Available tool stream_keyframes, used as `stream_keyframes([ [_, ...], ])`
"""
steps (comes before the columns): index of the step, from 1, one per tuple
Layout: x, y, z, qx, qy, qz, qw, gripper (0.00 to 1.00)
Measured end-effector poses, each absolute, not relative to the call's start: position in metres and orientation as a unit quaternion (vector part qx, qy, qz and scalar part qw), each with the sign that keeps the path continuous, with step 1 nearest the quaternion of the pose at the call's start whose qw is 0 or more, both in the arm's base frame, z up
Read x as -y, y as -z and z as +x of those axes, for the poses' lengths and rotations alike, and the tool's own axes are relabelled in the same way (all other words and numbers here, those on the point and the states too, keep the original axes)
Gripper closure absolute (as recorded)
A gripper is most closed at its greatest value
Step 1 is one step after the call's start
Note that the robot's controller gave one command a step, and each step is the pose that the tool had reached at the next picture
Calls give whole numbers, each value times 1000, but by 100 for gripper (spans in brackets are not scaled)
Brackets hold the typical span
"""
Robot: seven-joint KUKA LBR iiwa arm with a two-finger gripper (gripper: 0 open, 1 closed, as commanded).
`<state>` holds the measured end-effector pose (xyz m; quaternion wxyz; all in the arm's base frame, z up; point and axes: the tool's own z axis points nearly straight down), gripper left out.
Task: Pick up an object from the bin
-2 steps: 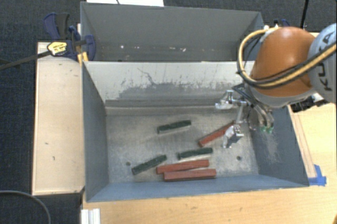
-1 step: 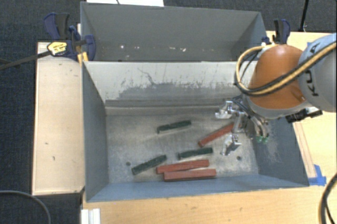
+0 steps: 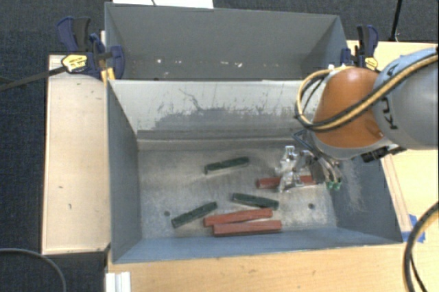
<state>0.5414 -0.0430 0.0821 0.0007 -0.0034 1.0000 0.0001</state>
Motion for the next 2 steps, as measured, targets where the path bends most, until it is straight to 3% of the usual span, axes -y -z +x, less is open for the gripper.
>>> stream_keyframes([
  [1,43,-82,541,-1000,0,-4,1,100],
  [2,44,-288,554,-994,0,-108,0,100],
])
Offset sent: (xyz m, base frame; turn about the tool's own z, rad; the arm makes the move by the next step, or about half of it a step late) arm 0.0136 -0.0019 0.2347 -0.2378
